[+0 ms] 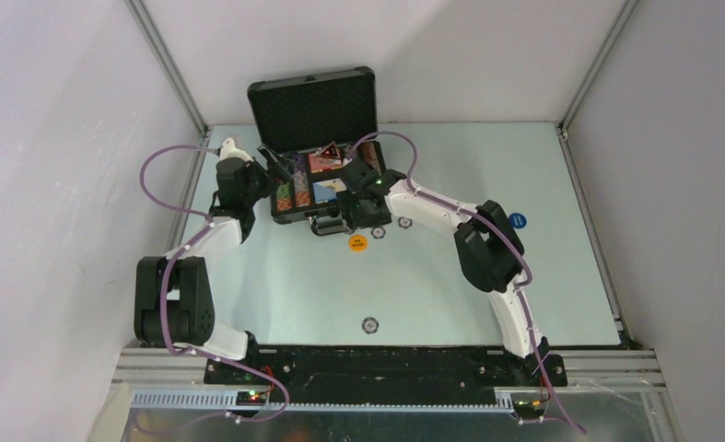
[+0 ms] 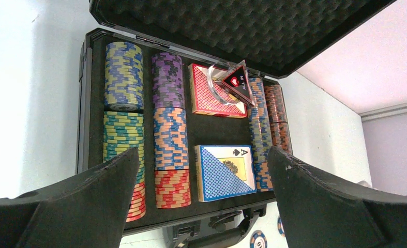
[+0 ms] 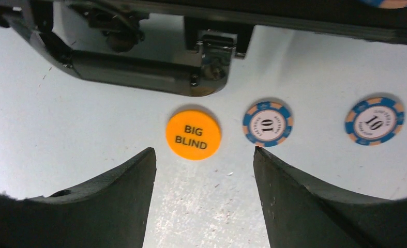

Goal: Pack up texas hold em set

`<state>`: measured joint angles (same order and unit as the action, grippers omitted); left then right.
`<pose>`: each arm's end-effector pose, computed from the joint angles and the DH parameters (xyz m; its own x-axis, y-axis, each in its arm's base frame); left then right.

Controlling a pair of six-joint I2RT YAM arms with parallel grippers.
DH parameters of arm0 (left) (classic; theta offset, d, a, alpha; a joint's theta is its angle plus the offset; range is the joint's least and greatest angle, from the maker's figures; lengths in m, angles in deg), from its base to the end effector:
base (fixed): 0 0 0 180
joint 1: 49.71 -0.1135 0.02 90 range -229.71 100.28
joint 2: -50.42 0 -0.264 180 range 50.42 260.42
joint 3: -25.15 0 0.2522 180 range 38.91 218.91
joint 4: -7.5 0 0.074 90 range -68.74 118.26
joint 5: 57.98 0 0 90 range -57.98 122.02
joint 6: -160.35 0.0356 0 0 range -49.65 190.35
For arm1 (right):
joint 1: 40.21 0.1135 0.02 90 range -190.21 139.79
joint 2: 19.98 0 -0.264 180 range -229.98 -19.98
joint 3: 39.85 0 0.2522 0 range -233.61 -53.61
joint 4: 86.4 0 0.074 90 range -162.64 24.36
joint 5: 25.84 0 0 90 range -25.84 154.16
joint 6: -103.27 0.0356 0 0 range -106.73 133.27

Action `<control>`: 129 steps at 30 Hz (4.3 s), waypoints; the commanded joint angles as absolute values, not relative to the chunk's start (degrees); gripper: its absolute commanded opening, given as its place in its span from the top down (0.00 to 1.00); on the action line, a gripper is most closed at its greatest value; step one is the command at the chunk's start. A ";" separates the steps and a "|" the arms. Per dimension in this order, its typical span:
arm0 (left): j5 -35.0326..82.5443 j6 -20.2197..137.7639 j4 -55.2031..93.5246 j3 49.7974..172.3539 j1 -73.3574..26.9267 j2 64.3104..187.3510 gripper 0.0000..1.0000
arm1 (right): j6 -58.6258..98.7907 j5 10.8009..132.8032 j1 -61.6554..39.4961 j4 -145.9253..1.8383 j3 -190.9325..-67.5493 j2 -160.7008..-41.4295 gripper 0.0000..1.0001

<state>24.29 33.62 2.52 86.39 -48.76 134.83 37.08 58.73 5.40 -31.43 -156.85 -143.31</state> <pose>0.3298 -0.0103 0.2429 -0.3364 -0.5871 -0.7363 -0.0711 0.7955 -0.6018 0.3300 0.3323 0.2103 -0.8357 -0.2792 -0.4729 -0.3740 0.9199 0.1179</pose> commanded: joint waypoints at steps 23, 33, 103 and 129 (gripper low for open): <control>23.77 32.82 1.49 89.10 -49.36 134.96 0.02 | 36.55 57.88 9.24 -26.08 -164.22 -152.45 0.42; 23.80 32.73 1.48 89.08 -49.36 134.91 0.02 | 35.83 56.37 9.63 -24.62 -164.50 -153.20 0.44; 23.89 32.49 1.49 88.92 -49.54 134.84 0.01 | 36.61 60.99 9.63 -27.96 -169.43 -153.20 0.28; 23.75 32.38 1.45 88.87 -49.54 134.93 0.02 | 34.82 52.53 12.44 -22.65 -174.21 -158.13 0.48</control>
